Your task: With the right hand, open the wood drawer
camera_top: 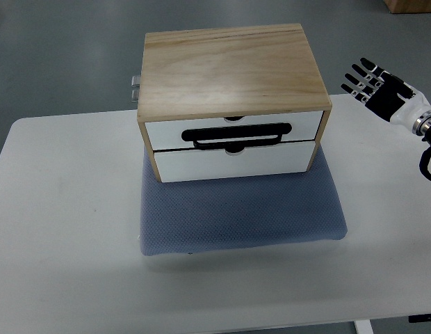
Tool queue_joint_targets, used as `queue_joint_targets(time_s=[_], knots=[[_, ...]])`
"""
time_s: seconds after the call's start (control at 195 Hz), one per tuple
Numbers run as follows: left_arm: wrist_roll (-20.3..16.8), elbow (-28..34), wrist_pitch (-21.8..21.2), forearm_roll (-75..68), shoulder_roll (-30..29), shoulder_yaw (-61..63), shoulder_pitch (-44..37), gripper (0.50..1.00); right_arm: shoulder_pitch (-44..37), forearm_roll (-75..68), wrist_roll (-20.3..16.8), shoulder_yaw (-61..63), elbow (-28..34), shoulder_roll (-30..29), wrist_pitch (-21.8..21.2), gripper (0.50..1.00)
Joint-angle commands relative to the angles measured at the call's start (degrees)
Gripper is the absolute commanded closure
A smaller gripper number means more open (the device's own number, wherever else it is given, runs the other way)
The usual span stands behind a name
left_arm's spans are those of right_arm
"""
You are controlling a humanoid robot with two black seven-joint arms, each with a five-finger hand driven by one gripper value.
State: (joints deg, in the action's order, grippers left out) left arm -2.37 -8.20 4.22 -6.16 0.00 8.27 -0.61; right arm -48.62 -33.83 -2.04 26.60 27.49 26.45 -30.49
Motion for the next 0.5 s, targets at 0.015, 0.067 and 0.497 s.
queue_joint_targets(time_s=[0.015,0.067,0.497], knots=[[0.0,-0.24,0.0,-0.08,0.0,0.08,-0.18,0.5,-0.16,-0.01,0.01,0.03,0.02,0.0,-0.01,0.546],[-0.09,-0.32,0.0,-0.08,0.0,0.08,-0.18,0.5,-0.16,-0.01,-0.07,0.03,0.02,0.0,-0.01,0.546],[0.0,0.47,0.0,0.18,0.0,0.17,0.26,0.5,-0.33,0.26,-0.43,-0.15,0.11,0.35,5.61,0.546]])
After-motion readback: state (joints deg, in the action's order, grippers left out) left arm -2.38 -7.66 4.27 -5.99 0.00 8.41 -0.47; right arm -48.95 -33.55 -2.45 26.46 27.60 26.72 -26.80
